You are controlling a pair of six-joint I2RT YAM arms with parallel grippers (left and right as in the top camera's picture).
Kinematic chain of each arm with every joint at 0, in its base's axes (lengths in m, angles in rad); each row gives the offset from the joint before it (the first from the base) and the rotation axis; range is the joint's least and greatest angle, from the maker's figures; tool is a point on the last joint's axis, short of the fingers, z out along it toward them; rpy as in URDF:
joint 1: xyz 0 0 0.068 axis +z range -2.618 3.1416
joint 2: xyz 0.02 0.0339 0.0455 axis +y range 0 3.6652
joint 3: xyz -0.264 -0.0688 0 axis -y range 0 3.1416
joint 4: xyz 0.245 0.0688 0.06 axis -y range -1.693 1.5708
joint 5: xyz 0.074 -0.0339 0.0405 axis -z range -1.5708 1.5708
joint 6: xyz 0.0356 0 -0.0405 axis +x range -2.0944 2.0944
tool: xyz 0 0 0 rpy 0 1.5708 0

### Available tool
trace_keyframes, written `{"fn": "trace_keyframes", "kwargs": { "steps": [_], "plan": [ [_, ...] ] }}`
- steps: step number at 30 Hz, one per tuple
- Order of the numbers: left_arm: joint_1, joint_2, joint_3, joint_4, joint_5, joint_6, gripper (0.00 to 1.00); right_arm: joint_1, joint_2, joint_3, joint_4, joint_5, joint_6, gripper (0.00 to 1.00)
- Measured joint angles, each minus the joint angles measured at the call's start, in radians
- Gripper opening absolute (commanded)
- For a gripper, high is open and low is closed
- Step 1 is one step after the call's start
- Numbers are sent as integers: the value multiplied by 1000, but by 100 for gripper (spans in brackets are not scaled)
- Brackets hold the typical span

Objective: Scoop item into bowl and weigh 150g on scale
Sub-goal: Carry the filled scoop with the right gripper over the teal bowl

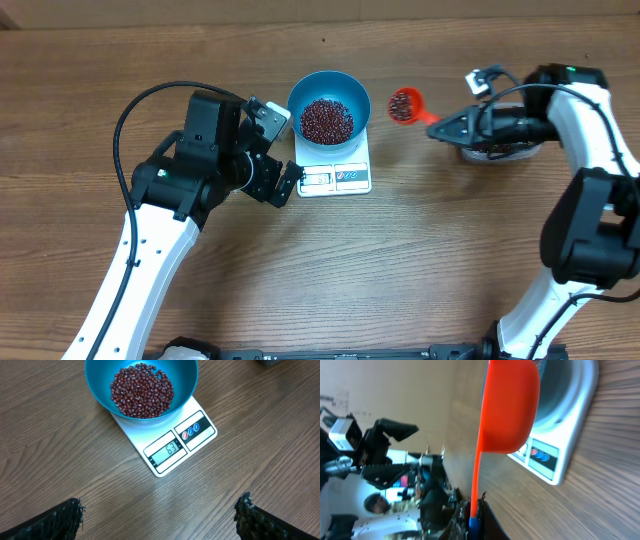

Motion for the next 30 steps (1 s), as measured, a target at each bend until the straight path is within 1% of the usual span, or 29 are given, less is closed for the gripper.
{"fn": "trace_keyframes", "kwargs": {
  "steps": [4, 9, 12, 16, 23, 30],
  "plan": [
    [0, 0, 0, 0, 0, 0, 100, 84, 0, -1, 91, -12, 63, 4],
    [0, 0, 0, 0, 0, 0, 100, 180, 0, -2, 265, 15, 249, 4],
    [0, 0, 0, 0, 0, 0, 99, 216, 0, -2, 313, 56, 341, 4],
    [0, 0, 0, 0, 0, 0, 99, 266, 1, 26, 320, 142, 433, 4],
    [0, 0, 0, 0, 0, 0, 99, 346, 1, 183, 320, 332, 556, 4],
    [0, 0, 0, 0, 0, 0, 99, 428, 1, 305, 287, 546, 606, 4]
  ]
}}
